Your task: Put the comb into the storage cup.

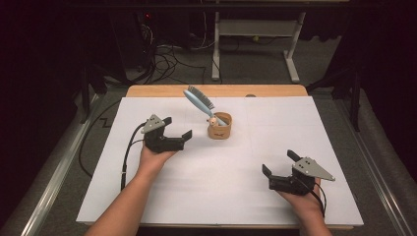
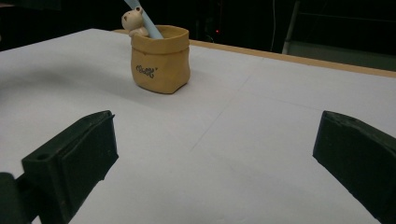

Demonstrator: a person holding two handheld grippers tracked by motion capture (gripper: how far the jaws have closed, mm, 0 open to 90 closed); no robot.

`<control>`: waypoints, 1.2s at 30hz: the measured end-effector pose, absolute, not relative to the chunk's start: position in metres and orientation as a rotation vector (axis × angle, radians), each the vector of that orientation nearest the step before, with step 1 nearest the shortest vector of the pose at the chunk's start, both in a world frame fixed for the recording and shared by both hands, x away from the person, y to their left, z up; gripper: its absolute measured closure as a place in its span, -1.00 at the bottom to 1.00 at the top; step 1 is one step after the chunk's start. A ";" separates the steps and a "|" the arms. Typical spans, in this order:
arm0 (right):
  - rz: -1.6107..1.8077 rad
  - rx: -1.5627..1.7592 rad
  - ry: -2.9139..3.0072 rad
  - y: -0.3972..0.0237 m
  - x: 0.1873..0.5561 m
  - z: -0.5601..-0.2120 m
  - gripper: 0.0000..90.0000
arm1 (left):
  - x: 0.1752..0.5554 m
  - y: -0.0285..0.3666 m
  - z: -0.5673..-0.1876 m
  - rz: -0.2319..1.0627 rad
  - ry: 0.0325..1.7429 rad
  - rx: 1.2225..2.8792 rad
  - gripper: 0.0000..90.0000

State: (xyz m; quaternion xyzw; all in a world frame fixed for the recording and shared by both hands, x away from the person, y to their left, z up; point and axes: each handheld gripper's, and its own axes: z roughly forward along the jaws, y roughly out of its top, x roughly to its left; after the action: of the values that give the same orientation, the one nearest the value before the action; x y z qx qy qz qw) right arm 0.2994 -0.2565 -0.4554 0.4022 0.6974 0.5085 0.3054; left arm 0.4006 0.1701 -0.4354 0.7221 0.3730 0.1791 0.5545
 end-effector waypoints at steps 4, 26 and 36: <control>1.343 1.068 1.847 -0.257 0.299 -0.456 -0.99 | 0.388 0.183 -0.438 0.417 0.882 1.702 -1.00; 1.318 1.090 1.823 -0.259 0.291 -0.455 -0.99 | 0.312 0.244 -0.447 0.470 0.844 1.647 -1.00; 1.316 1.069 1.819 -0.255 0.287 -0.453 -0.99 | 0.311 0.239 -0.449 0.485 0.810 1.691 -1.00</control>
State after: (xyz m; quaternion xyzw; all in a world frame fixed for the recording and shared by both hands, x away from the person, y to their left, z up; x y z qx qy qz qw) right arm 0.2874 -0.2551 -0.4527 0.4072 0.6927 0.5011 0.3214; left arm 0.3109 0.2391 -0.4492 0.7193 0.3445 0.2064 0.5668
